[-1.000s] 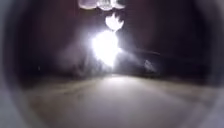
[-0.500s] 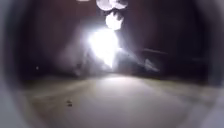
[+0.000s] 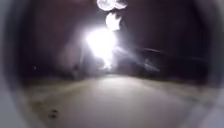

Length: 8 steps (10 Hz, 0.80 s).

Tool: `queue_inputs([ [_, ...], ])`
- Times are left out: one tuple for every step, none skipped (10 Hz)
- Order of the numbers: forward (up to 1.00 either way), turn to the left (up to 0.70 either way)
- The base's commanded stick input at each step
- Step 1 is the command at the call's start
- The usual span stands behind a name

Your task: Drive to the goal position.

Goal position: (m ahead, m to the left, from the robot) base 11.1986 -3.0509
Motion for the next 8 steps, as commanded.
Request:
queue_inputs([
  [1.0, 0.0],
  [1.0, 0.0],
  [1.0, 0.0],
  [1.0, 0.0],
  [1.0, 0.0],
  [1.0, 0.0],
  [1.0, 0.0],
  [1.0, 0.0],
])
